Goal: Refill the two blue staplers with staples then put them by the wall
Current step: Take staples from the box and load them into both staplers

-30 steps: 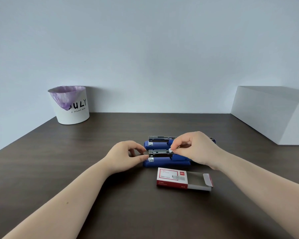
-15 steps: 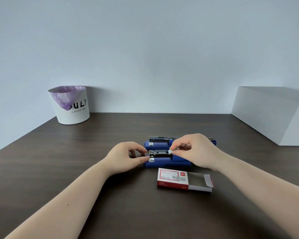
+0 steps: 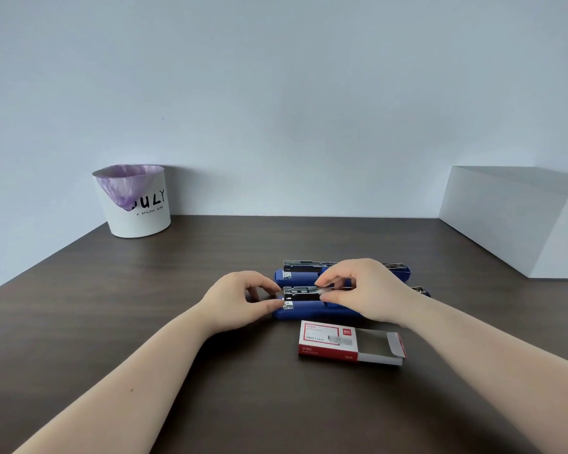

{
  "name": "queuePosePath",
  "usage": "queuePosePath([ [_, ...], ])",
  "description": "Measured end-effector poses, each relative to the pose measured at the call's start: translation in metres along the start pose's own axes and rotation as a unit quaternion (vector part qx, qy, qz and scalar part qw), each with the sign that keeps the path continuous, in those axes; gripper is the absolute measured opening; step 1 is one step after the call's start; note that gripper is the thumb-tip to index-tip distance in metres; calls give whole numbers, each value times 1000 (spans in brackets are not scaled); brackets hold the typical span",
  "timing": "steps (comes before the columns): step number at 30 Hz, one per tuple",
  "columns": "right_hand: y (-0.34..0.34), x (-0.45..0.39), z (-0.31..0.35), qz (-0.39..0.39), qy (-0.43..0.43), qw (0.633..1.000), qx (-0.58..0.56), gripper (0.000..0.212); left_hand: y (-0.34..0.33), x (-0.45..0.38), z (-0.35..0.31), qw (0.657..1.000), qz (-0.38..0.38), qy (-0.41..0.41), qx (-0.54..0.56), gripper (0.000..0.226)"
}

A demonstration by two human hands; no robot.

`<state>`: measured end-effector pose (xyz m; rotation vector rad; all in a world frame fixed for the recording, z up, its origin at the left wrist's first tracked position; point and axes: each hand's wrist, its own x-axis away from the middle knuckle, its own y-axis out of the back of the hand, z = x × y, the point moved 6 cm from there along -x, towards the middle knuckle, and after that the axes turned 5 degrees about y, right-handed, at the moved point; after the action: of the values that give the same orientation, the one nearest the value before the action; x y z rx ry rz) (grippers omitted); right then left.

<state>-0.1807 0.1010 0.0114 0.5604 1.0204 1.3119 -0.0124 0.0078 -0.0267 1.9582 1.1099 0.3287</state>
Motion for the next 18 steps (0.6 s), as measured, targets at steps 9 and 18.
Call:
queuePosePath([
  [9, 9, 9, -3, 13, -2, 991, 132, 35, 0, 0, 1, 1000, -2, -1, 1, 14],
  [18, -3, 0, 8, 34, 14, 994, 105, 28, -1, 0, 0, 1000, -3, -23, 10, 13],
])
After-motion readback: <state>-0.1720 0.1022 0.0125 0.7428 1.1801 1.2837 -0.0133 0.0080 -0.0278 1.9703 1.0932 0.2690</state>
